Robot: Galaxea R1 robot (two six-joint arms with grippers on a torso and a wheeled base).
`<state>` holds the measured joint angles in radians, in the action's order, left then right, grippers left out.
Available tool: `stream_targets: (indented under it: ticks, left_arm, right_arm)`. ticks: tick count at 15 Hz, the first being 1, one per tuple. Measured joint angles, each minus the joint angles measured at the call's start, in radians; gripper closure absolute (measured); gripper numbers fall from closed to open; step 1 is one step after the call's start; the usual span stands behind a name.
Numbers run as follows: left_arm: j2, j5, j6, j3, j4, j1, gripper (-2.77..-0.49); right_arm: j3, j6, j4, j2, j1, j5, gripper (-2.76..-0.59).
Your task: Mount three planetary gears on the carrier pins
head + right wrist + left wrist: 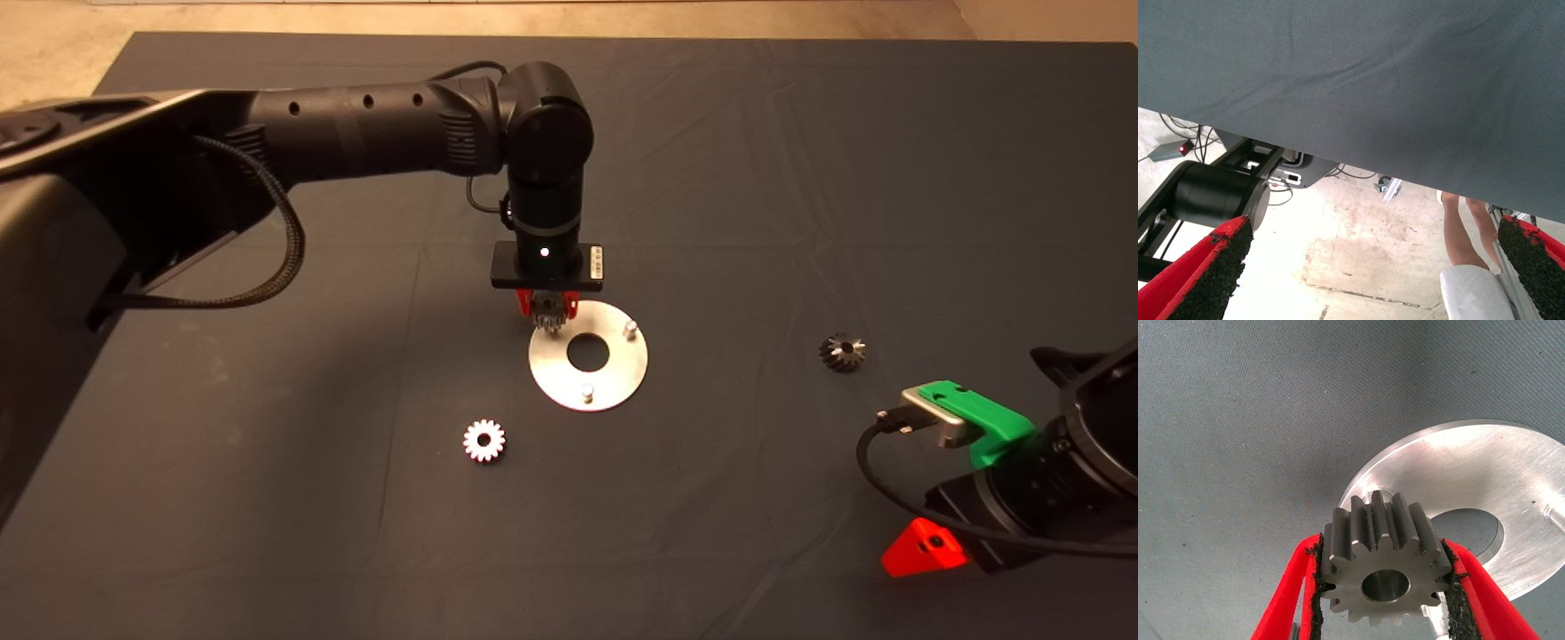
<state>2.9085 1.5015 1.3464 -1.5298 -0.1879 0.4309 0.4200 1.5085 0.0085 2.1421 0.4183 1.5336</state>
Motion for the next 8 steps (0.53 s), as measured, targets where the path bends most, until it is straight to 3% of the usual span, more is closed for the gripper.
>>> stream_targets:
  ticks: [3, 8]
  left_arm:
    - [-0.002, 0.014, 0.000, 0.001, -0.001, 0.002, -0.94]
    - [-0.011, 0.017, 0.000, 0.044, -0.003, 0.001, -0.94]
  right_arm:
    - [0.000, 0.000, 0.000, 0.000, 0.000, 0.000, -2.73]
    - [0.000, 0.000, 0.000, 0.000, 0.000, 0.000, -2.73]
